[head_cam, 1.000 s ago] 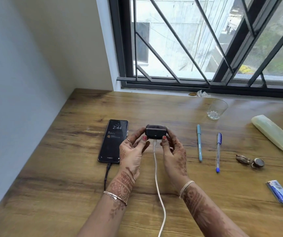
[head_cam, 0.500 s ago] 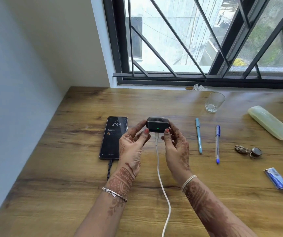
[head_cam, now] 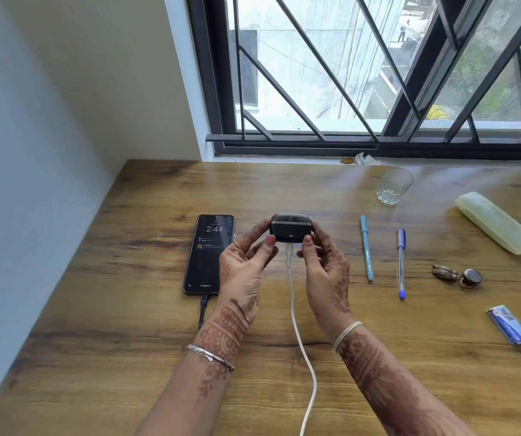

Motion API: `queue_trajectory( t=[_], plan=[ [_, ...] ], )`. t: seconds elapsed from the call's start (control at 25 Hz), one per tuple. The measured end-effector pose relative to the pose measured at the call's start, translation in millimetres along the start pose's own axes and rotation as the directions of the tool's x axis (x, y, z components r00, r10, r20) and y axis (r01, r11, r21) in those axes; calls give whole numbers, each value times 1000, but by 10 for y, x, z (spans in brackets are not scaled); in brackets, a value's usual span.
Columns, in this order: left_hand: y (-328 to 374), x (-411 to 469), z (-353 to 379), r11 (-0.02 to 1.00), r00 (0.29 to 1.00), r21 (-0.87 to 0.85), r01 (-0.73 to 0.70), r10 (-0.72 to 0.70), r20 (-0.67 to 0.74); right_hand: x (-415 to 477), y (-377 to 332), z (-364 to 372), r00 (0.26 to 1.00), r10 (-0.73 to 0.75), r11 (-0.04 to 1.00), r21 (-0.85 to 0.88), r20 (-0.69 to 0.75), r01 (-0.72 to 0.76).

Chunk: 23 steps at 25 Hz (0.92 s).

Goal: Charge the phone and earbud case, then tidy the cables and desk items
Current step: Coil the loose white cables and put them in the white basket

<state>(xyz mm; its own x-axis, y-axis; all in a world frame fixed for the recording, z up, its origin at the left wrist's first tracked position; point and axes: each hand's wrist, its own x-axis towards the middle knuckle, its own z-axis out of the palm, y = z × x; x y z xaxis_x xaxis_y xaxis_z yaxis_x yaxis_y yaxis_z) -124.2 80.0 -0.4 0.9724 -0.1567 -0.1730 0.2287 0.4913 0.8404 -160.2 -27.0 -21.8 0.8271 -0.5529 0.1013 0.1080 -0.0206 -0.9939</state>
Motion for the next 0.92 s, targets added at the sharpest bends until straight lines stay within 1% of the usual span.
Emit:
queue_trajectory(
  t=[0.32,0.92],
  plan=[
    [-17,8,-20,1000,1000,10,7,-7,-8,-8,19,3,1000,5,1000,-24,-2,-5],
    [-63,50,-43,1000,1000,-10,-5,5,-8,6,15,17,999,35,999,-10,-20,-35]
  ],
)
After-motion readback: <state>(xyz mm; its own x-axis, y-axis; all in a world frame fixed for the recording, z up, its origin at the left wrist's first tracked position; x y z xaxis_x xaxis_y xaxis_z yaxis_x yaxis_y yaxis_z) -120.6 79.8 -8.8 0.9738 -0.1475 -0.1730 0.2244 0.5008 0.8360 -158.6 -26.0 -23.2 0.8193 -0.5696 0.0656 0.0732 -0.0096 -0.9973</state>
